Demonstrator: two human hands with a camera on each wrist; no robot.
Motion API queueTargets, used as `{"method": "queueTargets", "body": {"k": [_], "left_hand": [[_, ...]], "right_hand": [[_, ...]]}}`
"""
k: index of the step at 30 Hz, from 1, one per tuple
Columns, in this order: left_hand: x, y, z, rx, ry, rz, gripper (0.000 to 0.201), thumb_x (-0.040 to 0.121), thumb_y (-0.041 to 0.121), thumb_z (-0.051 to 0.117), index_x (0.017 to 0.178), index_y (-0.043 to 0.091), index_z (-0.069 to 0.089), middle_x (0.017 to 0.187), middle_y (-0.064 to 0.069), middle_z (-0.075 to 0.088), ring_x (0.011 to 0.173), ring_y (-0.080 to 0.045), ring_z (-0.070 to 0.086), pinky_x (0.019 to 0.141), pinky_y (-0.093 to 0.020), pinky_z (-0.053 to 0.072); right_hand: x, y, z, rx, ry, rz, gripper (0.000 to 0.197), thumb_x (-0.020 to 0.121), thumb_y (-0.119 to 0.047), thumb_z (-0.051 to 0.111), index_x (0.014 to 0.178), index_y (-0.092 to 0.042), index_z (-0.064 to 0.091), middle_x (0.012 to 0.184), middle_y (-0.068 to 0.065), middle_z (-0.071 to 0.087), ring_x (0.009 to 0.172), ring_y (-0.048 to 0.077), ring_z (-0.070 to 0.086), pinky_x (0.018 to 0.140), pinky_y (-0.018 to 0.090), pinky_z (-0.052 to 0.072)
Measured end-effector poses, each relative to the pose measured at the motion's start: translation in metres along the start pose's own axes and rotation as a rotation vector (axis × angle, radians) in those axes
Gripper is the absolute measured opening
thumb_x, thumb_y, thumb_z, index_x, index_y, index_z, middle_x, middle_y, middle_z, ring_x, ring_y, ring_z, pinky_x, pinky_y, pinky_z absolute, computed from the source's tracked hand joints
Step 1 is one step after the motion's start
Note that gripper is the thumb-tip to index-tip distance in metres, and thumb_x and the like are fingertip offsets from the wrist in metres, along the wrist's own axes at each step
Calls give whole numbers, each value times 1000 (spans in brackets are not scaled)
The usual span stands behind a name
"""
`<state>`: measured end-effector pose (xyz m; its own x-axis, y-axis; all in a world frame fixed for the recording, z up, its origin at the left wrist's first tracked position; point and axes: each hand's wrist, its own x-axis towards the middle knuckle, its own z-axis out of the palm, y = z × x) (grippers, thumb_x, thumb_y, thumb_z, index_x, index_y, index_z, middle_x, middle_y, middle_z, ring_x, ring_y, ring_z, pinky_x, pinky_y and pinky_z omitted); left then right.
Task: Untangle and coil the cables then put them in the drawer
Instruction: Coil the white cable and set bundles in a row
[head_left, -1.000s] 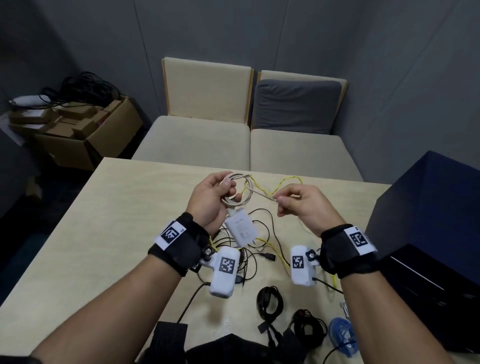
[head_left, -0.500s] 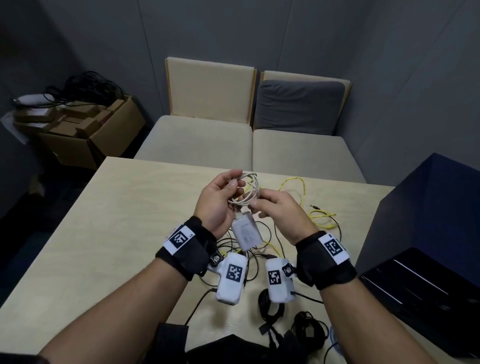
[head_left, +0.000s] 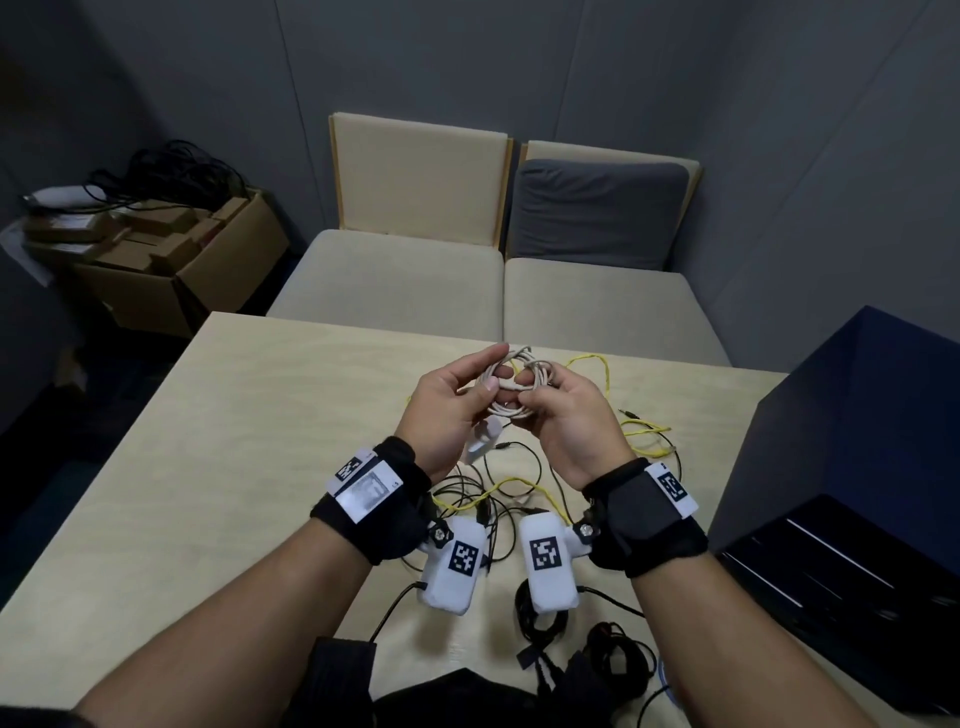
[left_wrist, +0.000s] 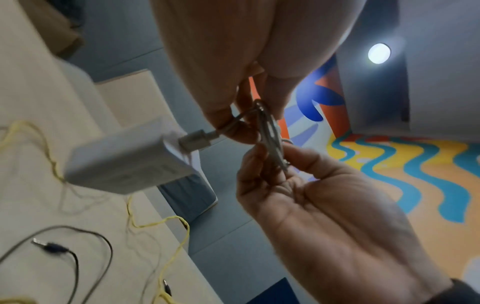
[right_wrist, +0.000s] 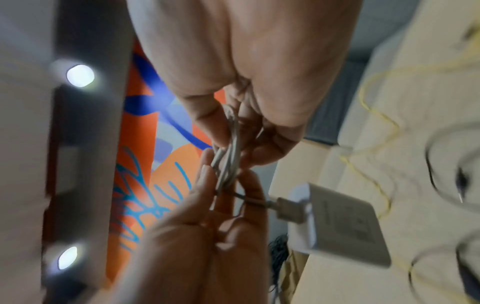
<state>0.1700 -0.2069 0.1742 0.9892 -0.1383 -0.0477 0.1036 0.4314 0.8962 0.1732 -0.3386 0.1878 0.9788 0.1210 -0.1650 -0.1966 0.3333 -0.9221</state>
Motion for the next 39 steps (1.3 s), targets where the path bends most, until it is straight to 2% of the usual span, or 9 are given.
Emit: {"method": "queueTargets", "body": {"k": [5, 9, 13, 16, 19, 25, 28, 32, 39], "left_hand": [[-2, -2, -3, 229, -49, 10, 44, 92, -2, 55, 126, 25, 55, 97, 6, 73, 88, -10, 62, 77, -20, 51], [-2, -1, 2, 261, -11, 88, 43, 91, -8, 51, 126, 18, 56, 101, 1, 70, 86, -1, 66, 75, -15, 51], [3, -3, 6, 259, 113, 118, 32, 94, -7, 47, 112, 13, 65, 88, -2, 72, 80, -7, 69, 72, -18, 52], [8, -4, 3, 346, 148, 133, 30, 95, -3, 48, 108, 16, 66, 80, -3, 66, 68, -8, 59, 64, -20, 49], [10, -4, -1, 408, 109, 164, 28, 94, -2, 52, 112, 14, 65, 70, 2, 61, 62, -12, 50, 61, -22, 45], [7, -2, -3, 424, 30, 104, 23, 95, 7, 53, 113, 22, 53, 58, 1, 53, 48, -8, 44, 48, -18, 39], [7, 1, -6, 415, 19, 77, 14, 95, 13, 55, 108, 19, 53, 54, 3, 54, 44, -10, 41, 43, -20, 34], [5, 5, -7, 358, -4, 52, 12, 93, 22, 53, 99, 12, 54, 55, -1, 53, 42, -8, 39, 41, -21, 30], [-4, 5, -18, 350, -39, 43, 13, 89, 2, 61, 97, 12, 59, 71, -9, 64, 51, -11, 49, 51, -21, 42]], "right_hand": [[-1, -1, -2, 292, 5, 127, 20, 89, 14, 43, 80, 0, 54, 74, 12, 66, 61, 17, 65, 63, 23, 53], [1, 4, -2, 181, 28, 141, 16, 86, 11, 52, 81, -3, 57, 77, 8, 67, 70, 19, 62, 65, 32, 51], [-3, 8, 1, -274, 95, -1, 14, 81, -2, 69, 87, -8, 58, 81, 2, 64, 70, 11, 60, 64, 25, 45], [-8, 0, -2, -823, 207, -210, 41, 71, -25, 82, 101, -20, 54, 98, -8, 52, 82, 2, 50, 72, 15, 41], [-9, -15, -3, -1094, 80, -465, 35, 80, -23, 74, 113, -26, 61, 100, -8, 46, 85, -2, 42, 75, 7, 33], [1, -24, -4, -1252, -155, -379, 25, 87, -14, 66, 109, -26, 69, 84, -5, 53, 76, 6, 48, 68, 12, 35], [0, -19, -5, -1227, -143, -424, 17, 82, -15, 70, 96, -25, 71, 81, -3, 61, 71, 7, 50, 69, 26, 40], [-2, -12, -7, -1158, -125, -498, 7, 81, -16, 72, 87, -21, 70, 74, -6, 63, 61, 3, 50, 63, 27, 43], [-7, -17, -13, -394, -70, -171, 12, 98, -1, 47, 89, -10, 43, 76, 15, 60, 43, 27, 57, 47, 38, 51]]}}
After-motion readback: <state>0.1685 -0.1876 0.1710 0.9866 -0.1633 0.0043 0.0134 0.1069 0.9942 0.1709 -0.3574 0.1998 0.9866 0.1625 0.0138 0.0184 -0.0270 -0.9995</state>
